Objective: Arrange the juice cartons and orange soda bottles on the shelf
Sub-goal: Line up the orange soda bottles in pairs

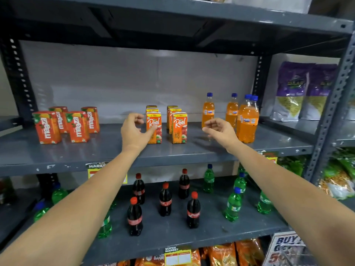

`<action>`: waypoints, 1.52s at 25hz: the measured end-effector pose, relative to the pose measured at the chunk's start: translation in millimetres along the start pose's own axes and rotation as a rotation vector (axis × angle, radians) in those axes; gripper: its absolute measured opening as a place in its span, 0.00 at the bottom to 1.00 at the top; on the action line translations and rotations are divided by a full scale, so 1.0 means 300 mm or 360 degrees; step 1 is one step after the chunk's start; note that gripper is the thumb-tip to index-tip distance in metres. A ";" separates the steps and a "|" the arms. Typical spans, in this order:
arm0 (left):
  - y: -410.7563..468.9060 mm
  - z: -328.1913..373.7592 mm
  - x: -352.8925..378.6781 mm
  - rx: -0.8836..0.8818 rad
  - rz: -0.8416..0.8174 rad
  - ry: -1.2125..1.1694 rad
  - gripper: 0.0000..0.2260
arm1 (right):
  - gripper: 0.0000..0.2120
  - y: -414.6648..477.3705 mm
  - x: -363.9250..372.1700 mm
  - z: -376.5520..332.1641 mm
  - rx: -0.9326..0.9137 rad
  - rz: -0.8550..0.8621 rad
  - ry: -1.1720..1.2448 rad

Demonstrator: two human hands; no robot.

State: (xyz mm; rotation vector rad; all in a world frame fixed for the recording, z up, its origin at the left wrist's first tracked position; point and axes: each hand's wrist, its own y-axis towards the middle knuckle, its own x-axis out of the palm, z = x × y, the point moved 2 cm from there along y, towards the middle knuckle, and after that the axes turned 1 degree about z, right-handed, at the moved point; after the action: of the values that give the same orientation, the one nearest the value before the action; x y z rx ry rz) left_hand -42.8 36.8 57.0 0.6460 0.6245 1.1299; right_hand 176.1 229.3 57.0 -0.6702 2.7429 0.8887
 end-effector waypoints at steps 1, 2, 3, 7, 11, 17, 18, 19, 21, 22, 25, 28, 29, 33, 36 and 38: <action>-0.022 0.033 0.014 0.0152 -0.0003 0.0045 0.20 | 0.09 0.000 -0.045 0.000 -0.0037 -0.0008 -0.0036; -0.045 0.065 0.031 0.0278 -0.0014 0.0088 0.20 | 0.06 0.005 -0.086 0.004 -0.0055 -0.0002 -0.0014; -0.067 0.096 0.057 0.0378 -0.0029 0.0121 0.19 | 0.04 0.005 -0.125 0.005 -0.0051 0.0018 0.0045; -0.134 0.220 0.242 0.0553 -0.0085 0.0072 0.17 | 0.07 -0.001 -0.272 0.055 -0.0027 0.0062 0.0136; -0.211 0.354 0.493 0.0575 -0.0329 0.0014 0.19 | 0.11 0.001 -0.441 0.123 -0.0075 0.0029 0.0038; -0.290 0.419 0.810 0.0294 -0.0652 -0.0004 0.29 | 0.11 0.033 -0.625 0.232 -0.0109 -0.0108 -0.0052; -0.287 0.425 0.837 0.0227 -0.0676 0.0007 0.31 | 0.11 0.046 -0.639 0.247 -0.0102 -0.0110 -0.0032; -0.280 0.435 0.862 0.0163 -0.0683 0.0005 0.32 | 0.10 0.063 -0.657 0.261 -0.0094 -0.0102 -0.0003; -0.259 0.448 0.895 0.0059 -0.0644 -0.0033 0.33 | 0.11 0.101 -0.680 0.286 -0.0066 -0.0063 0.0041; -0.250 0.451 0.912 0.0022 -0.0616 -0.0051 0.33 | 0.11 0.120 -0.689 0.296 -0.0060 -0.0029 0.0058; -0.245 0.453 0.953 -0.0039 -0.0582 -0.0038 0.31 | 0.06 0.188 -0.703 0.330 -0.0003 0.0117 0.0107; -0.233 0.444 0.955 -0.0034 -0.0613 -0.0063 0.30 | 0.14 0.256 -0.665 0.369 0.0172 0.0074 0.0099; -0.223 0.438 0.945 -0.0019 -0.0622 -0.0064 0.30 | 0.20 0.276 -0.646 0.372 0.0228 -0.0011 0.0093; -0.158 0.372 0.873 -0.0115 -0.0718 -0.0062 0.32 | 0.34 0.332 -0.581 0.356 0.0279 -0.0335 0.0158; -0.096 0.298 0.825 -0.0329 -0.0794 -0.0112 0.32 | 0.41 0.344 -0.518 0.373 0.0304 -0.0579 0.0349; -0.071 0.258 0.817 -0.0465 -0.0834 -0.0226 0.33 | 0.36 0.338 -0.487 0.383 0.0273 -0.0649 0.0348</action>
State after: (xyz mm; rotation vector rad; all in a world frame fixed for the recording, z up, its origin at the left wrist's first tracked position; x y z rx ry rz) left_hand 100.8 250.9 62.3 0.2810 0.4574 0.6590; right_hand 260.9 423.4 60.5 -1.2947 2.6655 0.5087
